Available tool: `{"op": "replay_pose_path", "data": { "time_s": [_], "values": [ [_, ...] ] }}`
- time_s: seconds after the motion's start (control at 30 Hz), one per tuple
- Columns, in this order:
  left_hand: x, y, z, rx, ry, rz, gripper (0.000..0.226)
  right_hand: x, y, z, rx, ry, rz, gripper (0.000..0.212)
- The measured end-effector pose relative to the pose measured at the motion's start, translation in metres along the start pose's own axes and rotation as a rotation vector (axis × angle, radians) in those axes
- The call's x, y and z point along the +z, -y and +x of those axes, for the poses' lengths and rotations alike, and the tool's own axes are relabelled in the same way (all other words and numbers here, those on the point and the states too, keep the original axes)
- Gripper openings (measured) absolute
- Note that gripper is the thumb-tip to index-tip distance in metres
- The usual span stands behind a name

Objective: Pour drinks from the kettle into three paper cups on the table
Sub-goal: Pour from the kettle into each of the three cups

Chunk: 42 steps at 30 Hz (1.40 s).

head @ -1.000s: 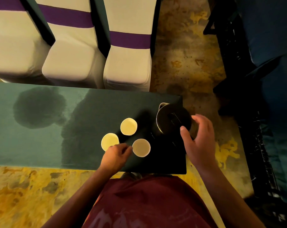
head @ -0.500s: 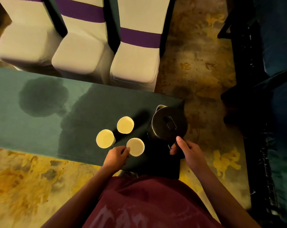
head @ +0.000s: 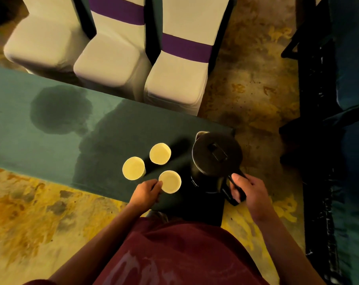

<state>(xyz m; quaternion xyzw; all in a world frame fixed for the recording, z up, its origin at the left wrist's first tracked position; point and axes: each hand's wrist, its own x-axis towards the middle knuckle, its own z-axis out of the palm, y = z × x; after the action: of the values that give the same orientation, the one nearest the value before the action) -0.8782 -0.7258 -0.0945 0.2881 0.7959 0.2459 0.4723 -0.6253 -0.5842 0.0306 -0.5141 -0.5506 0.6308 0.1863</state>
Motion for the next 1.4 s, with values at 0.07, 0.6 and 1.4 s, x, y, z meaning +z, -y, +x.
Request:
{"op": "replay_pose_path", "data": {
  "time_s": [0.07, 0.6, 1.4],
  "values": [
    [0.000, 0.003, 0.000, 0.014, 0.016, 0.017, 0.042, -0.011, 0.001, -0.008, -0.013, 0.041, -0.047, 0.043],
    [-0.004, 0.010, -0.001, 0.116, -0.004, 0.113, 0.037, -0.004, -0.007, -0.053, 0.016, 0.145, -0.361, 0.038],
    [-0.007, 0.011, 0.001, 0.106, -0.053, 0.108, 0.033, 0.030, 0.007, -0.031, -0.033, 0.243, -0.629, 0.048]
  ]
}}
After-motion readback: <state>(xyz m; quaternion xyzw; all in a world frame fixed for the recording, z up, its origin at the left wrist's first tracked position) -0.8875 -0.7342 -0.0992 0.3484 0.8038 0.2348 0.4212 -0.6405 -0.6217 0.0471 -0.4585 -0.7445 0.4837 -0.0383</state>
